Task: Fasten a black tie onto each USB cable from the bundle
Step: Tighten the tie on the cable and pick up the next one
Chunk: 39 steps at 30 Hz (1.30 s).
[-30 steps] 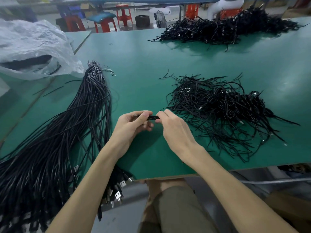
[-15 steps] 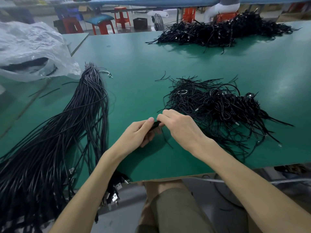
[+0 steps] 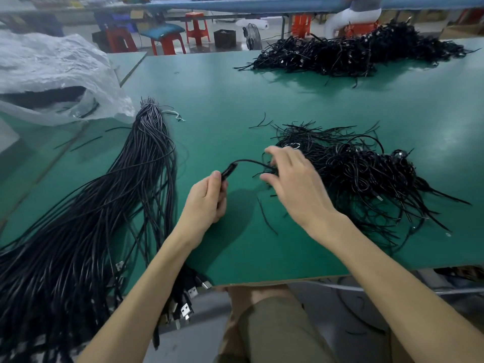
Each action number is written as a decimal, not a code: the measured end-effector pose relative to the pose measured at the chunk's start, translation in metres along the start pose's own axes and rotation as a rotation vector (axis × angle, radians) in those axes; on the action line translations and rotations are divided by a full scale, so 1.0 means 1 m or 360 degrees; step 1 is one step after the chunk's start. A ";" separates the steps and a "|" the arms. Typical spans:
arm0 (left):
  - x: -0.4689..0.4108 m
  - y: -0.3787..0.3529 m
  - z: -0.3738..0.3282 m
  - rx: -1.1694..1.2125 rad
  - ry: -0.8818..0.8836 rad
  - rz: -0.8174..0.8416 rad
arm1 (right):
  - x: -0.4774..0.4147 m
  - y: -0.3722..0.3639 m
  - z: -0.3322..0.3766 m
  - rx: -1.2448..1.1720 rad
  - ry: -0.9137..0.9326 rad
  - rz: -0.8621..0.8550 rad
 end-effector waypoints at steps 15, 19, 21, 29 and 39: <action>0.000 0.006 -0.001 -0.0086 -0.0007 -0.0067 | 0.027 -0.031 -0.049 0.0059 -0.0496 0.0231; -0.001 0.005 -0.001 -0.0128 -0.0019 -0.0052 | 0.024 -0.026 -0.050 0.0106 -0.0447 0.0198; -0.001 0.005 0.000 -0.0134 -0.0017 -0.0050 | 0.024 -0.021 -0.050 0.0072 -0.0422 0.0158; -0.002 0.002 0.001 -0.0181 -0.0011 -0.0034 | 0.016 0.014 -0.050 -0.0728 -0.0541 -0.0287; -0.002 -0.002 -0.003 -0.0200 -0.0045 -0.0016 | 0.012 0.013 -0.014 -0.2085 -0.0831 -0.0554</action>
Point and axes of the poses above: each hand's wrist, its own x-axis away from the middle knuckle, its own y-axis out of the back of the hand, z = x × y, the point moved 8 cm from there along -x, towards the middle knuckle, and after that the axes turned 15 degrees about x, right-handed, at the moved point
